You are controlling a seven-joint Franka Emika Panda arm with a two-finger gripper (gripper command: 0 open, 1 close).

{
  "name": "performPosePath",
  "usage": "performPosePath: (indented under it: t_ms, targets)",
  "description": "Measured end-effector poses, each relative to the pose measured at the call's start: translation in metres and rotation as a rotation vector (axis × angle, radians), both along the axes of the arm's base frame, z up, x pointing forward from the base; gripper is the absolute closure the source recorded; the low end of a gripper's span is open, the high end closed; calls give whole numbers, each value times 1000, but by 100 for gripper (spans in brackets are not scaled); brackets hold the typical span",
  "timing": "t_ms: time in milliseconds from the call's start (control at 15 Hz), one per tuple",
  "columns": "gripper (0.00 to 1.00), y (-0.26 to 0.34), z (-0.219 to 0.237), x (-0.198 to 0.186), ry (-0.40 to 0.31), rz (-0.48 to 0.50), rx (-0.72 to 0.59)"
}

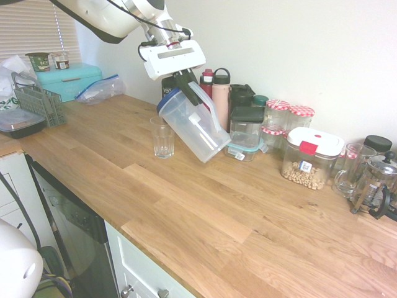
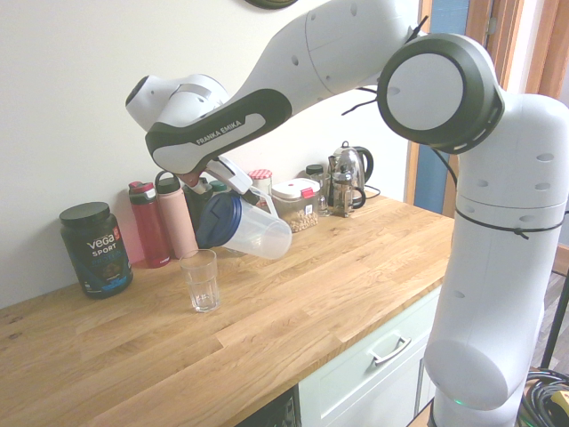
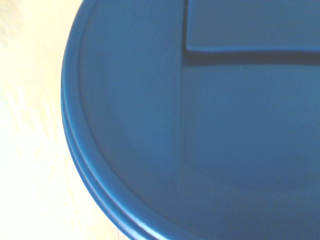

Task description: Pour me some water

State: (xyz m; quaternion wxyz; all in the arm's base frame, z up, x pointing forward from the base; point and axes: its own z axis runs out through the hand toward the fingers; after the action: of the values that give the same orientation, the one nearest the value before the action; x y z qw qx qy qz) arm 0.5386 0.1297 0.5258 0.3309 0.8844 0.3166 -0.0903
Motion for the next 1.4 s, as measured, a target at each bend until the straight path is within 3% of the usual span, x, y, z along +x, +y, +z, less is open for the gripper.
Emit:
performPosePath:
  t_ms: [400,600,1067,1400]
  targets:
    - [100,6,-11,13,2,-1,-51]
    - [100,6,9,17,-19,-31,9]
    - [100,-81,45,23,-39,-329,367]
    - [100,-164,81,9,-117,-573,524]
